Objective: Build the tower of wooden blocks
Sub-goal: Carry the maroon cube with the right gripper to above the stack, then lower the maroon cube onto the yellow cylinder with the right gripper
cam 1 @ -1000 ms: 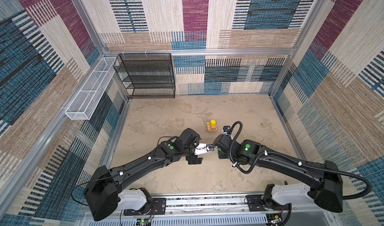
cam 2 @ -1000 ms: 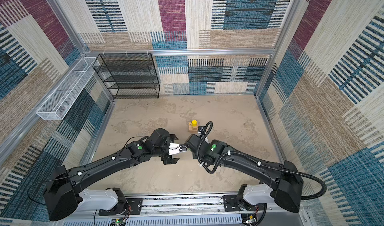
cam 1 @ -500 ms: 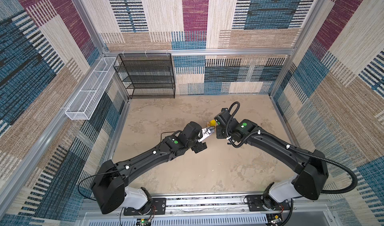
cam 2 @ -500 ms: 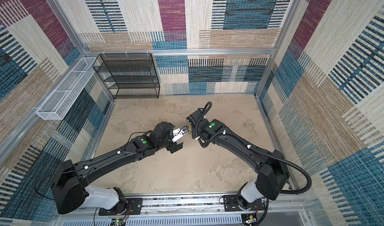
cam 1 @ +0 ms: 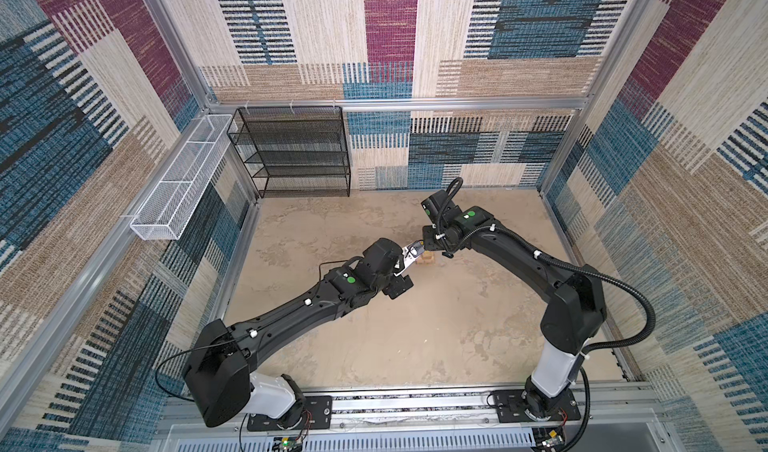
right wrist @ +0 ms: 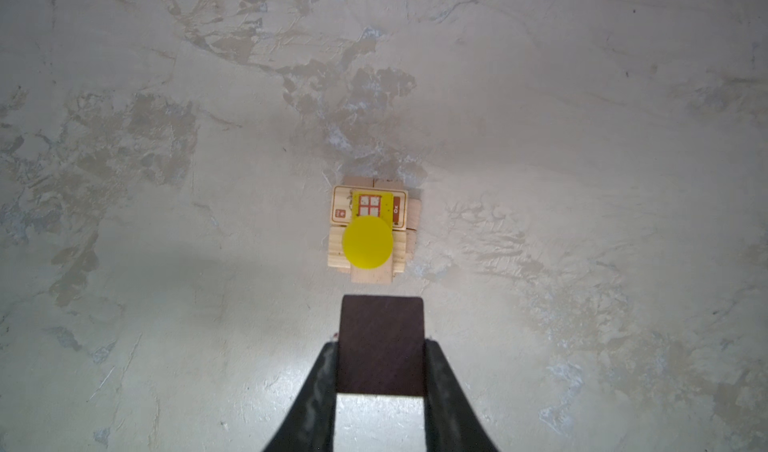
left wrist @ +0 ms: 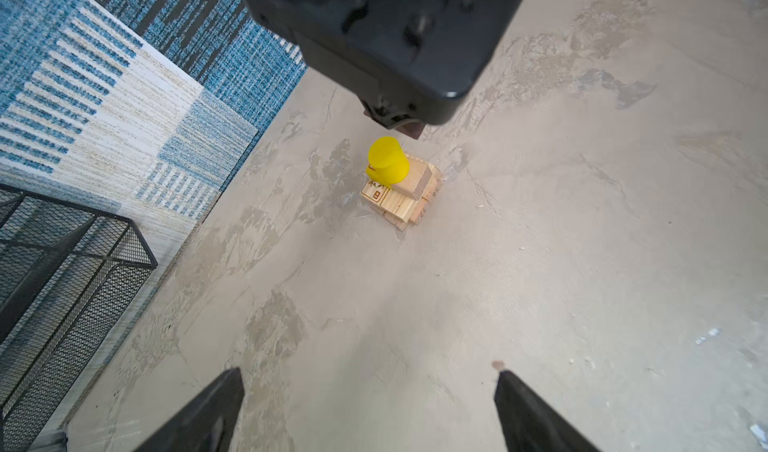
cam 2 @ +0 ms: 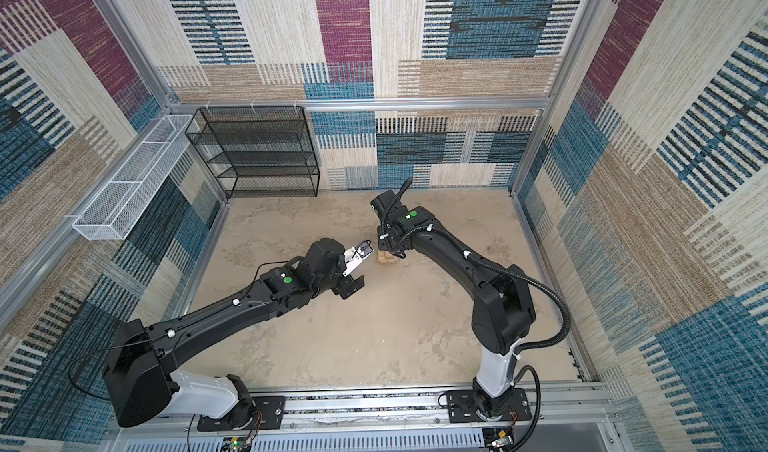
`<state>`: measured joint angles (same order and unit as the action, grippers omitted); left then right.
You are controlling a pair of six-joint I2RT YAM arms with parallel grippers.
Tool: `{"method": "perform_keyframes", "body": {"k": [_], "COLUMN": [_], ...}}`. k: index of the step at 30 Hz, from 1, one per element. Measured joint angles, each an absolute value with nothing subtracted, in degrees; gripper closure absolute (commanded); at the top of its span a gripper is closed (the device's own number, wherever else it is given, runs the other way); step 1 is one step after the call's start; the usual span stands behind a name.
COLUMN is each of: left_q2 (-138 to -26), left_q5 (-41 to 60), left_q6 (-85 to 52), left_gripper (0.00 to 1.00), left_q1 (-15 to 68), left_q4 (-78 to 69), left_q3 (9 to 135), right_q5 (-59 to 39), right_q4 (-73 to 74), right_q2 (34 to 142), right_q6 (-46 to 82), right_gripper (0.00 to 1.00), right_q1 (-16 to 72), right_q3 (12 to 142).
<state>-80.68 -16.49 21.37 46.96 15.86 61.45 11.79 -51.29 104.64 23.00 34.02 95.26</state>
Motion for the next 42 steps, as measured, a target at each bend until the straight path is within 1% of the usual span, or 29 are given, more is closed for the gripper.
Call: {"method": "perform_keyframes", "body": {"k": [7, 17, 30, 42], "left_q2": [-80.7, -80.6, -80.6, -80.6], "left_q5": [-17.6, -17.6, -17.2, -17.1], "left_q6": [18.6, 18.7, 19.3, 19.5], "left_gripper": [0.01, 0.01, 0.01, 0.01], "left_q1": [44.8, 44.6, 44.6, 44.6], "left_q4": [16.5, 17.5, 17.8, 17.8], "left_q3": [62.5, 62.3, 61.7, 61.5], "right_q5": [9.6, 7.6, 6.7, 8.1], "right_q4": [-53.7, -54.5, -56.9, -58.4], "right_q2": [110.9, 115.6, 117.8, 118.6], "right_q6": [21.1, 20.3, 20.3, 19.8], "right_gripper": [1.0, 1.0, 1.0, 0.97], "right_q1": [32.6, 32.1, 32.0, 32.0], "right_q3": [101.4, 104.9, 107.2, 108.8]}}
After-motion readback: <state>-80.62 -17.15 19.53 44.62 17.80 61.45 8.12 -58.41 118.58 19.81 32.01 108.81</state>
